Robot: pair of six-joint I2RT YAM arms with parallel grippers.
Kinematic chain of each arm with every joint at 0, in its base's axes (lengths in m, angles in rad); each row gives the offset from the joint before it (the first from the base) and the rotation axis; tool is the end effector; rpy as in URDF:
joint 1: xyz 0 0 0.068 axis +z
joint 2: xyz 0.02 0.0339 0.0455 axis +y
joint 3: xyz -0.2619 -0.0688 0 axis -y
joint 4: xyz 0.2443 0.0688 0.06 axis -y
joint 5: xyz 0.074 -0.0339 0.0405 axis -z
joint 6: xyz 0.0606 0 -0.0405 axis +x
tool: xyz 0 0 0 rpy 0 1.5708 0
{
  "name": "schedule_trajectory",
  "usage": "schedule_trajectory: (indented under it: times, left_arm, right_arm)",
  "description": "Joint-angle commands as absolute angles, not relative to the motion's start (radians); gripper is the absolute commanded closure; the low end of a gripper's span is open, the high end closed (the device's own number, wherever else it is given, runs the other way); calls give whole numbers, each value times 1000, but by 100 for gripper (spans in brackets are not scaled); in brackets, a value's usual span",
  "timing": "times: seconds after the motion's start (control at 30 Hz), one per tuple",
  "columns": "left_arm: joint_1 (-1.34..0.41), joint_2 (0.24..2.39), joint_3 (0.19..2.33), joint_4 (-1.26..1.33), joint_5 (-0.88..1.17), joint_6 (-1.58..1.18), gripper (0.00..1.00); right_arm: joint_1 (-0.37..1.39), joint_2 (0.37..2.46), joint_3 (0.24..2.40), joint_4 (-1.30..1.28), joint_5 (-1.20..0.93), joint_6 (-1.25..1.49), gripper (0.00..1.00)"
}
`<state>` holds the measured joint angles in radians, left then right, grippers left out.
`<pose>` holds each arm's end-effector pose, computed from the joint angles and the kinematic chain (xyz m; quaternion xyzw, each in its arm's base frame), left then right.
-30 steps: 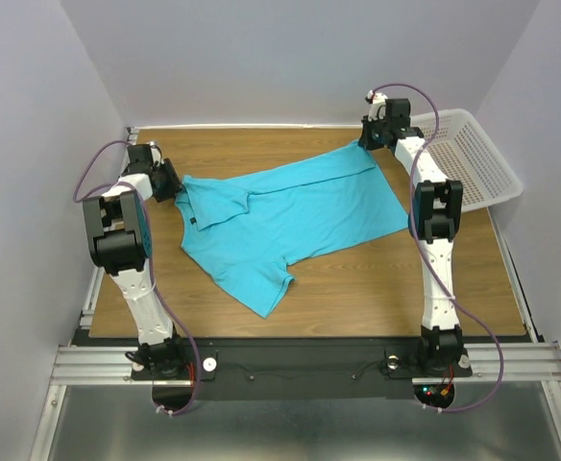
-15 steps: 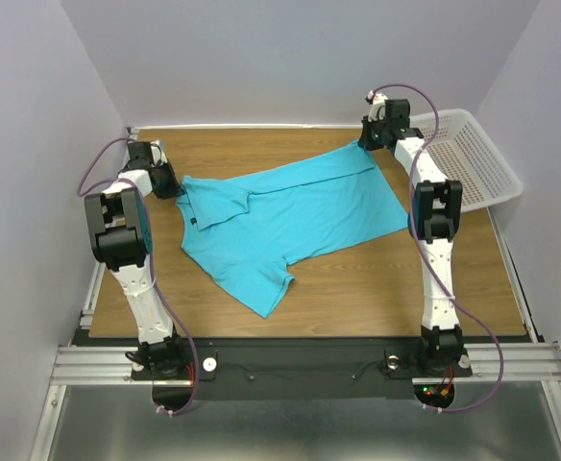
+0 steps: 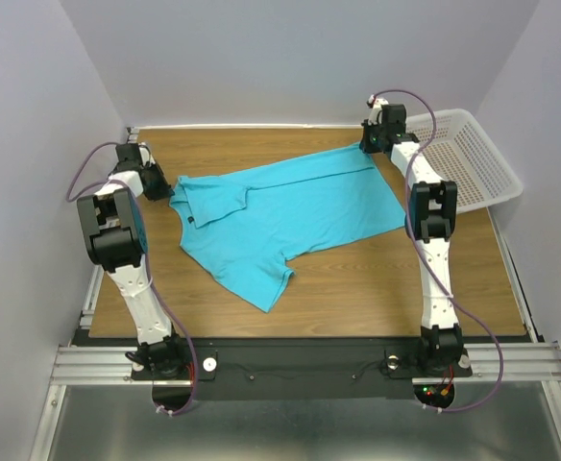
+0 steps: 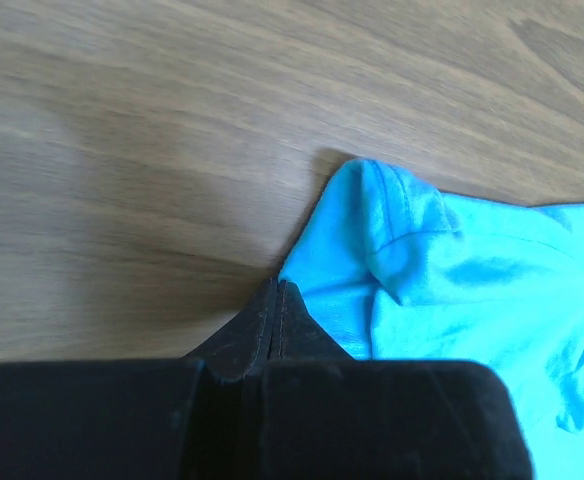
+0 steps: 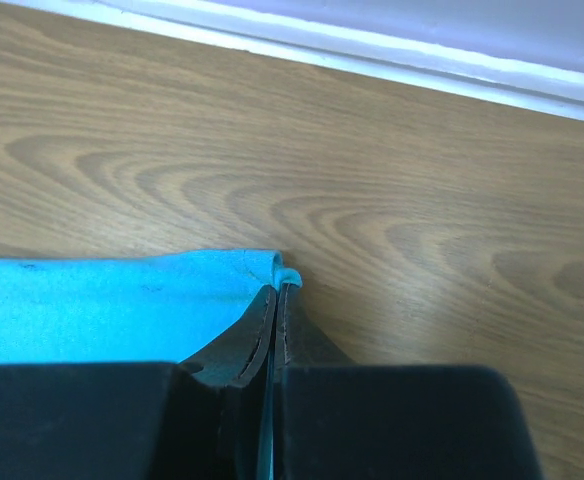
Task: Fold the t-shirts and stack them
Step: Fold the tshirt
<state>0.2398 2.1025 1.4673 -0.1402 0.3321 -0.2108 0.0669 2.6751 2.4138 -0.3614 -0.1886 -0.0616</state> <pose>0.4698 0.0945 0.1507 -0.1407 0.9006 -0.1468 0.3841 0.6118 0.0524 0.1483 -0.0998 0.8812 0.0850 0.4542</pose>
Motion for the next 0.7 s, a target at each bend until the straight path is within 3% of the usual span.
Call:
schedule_trajectory:
  times: [0.0, 0.67]
  left_arm:
    - [252, 2092, 1538, -163, 284, -209, 100]
    - [252, 2169, 1611, -146, 211, -273, 99]
  right_arm:
    - [74, 2661, 2434, -255, -107, -35, 99]
    - [74, 2635, 2358, -164, -47, -8, 99]
